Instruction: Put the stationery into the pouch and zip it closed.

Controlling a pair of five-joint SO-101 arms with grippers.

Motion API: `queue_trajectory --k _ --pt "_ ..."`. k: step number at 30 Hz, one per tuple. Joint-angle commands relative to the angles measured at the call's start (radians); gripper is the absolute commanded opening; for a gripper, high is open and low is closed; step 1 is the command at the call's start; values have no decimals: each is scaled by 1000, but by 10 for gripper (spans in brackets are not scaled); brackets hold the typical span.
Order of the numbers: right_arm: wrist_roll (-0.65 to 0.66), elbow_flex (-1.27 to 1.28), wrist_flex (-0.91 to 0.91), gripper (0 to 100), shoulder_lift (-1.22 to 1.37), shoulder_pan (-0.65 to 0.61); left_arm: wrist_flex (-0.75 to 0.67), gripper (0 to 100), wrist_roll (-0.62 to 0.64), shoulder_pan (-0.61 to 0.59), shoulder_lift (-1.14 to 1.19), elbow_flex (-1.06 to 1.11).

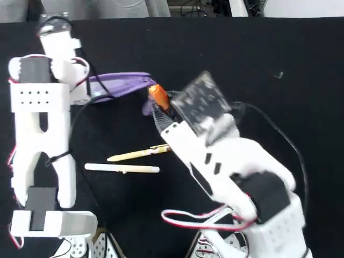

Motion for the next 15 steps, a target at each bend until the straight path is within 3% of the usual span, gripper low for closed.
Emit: queue_trajectory --k 1,7,10,15 --pt "-9 -4 -75 25 -81 17 11 29 2 54 -21 -65" --pt "-9 101 -216 25 -237 11 11 29 34 70 -21 -56" --pt "-9 255 -400 25 -352 11 11 29 103 64 -21 -61" --pt "-31 550 -709 25 -553 -12 9 29 115 70 -20 -56"
